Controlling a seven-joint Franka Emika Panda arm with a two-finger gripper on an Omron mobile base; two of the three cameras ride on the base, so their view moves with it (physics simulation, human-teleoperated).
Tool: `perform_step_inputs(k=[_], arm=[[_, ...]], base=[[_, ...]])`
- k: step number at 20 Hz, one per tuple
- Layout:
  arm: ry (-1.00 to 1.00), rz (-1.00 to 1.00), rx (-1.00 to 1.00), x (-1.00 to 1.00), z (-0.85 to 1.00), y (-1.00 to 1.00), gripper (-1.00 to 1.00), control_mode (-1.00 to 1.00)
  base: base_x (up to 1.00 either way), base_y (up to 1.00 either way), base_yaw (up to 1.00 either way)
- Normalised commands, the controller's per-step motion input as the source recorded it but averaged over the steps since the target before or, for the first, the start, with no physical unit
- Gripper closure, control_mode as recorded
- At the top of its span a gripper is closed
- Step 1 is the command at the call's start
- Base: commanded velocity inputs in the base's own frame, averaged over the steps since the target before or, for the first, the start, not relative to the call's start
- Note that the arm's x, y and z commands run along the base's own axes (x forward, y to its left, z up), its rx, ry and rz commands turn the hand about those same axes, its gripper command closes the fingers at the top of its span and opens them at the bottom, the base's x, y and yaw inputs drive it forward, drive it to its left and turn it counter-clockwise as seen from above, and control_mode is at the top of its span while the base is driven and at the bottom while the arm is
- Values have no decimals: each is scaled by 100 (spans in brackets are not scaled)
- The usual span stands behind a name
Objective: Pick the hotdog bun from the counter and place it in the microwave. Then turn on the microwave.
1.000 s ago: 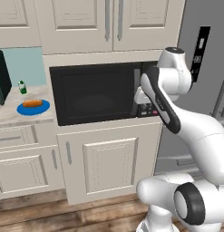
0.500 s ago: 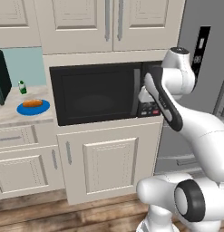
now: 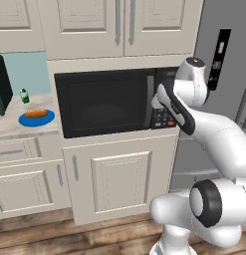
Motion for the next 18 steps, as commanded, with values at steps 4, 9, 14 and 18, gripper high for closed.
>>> perform_step_inputs(k=[4,9,14,18], arm=[[-7,0,0,88,-20,-1,-100,-100],[-3,0,0,85,-16,0,-100,-100],[-1,0,0,57,-6,0,-100,-100],[0,0,2,52,-7,0,-100,-100]], base=[[0,0,0],[0,0,0],[0,0,0],[0,0,0]])
